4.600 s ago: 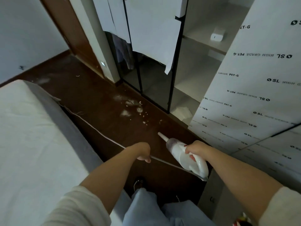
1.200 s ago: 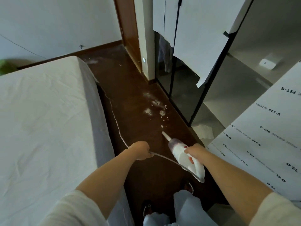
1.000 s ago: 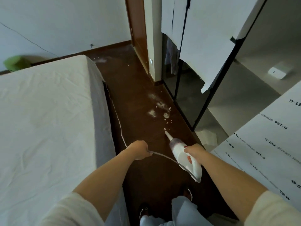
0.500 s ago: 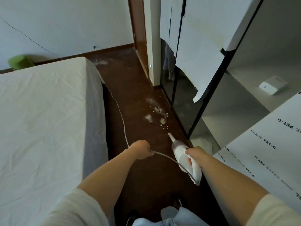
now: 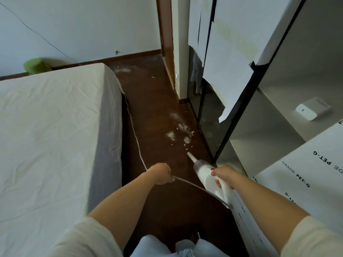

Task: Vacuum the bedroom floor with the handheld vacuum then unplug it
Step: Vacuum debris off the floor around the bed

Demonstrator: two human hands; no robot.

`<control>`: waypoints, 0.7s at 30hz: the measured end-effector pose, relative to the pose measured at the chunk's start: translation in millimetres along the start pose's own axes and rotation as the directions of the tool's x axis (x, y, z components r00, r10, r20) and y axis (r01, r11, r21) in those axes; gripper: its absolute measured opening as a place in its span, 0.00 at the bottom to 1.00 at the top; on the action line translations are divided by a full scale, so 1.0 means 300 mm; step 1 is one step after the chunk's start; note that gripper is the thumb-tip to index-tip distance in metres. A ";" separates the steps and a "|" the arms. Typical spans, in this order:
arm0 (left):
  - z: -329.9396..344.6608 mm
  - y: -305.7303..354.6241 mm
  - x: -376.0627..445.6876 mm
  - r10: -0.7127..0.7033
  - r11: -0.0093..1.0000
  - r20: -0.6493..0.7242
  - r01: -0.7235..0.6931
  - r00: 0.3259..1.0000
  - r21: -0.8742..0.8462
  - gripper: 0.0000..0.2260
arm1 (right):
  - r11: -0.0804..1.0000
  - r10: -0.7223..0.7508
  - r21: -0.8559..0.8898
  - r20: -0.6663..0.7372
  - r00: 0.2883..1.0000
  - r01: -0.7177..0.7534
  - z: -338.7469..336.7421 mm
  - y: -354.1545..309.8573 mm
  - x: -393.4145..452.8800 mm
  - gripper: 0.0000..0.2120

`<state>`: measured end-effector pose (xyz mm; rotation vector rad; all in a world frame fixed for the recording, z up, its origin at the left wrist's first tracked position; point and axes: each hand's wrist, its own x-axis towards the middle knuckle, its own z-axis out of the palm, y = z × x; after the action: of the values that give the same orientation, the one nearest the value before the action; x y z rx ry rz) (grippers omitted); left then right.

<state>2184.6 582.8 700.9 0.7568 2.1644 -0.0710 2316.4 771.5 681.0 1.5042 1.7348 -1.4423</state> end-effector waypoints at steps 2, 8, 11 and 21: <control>0.004 0.019 0.002 0.006 1.000 0.000 -0.006 1.000 -0.004 0.14 | 1.000 0.002 -0.018 0.009 1.000 -0.002 -0.011 -0.002 -0.007 0.16; -0.015 0.028 0.007 -0.003 1.000 -0.033 0.003 0.999 -0.006 0.14 | 1.000 -0.008 -0.019 0.069 0.998 0.010 -0.004 -0.025 -0.022 0.17; -0.024 0.019 0.009 -0.006 1.000 -0.036 0.006 0.999 0.002 0.14 | 1.000 -0.021 0.008 0.068 0.997 0.020 0.006 -0.029 -0.018 0.18; -0.031 0.014 0.011 -0.011 0.999 -0.053 0.009 0.999 -0.033 0.13 | 0.999 -0.016 0.043 -0.023 1.000 0.017 0.003 -0.019 0.036 0.17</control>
<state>2178.9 590.5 705.5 0.7372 2.2143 -0.0213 2307.5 776.3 674.1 1.5377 1.7444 -1.4856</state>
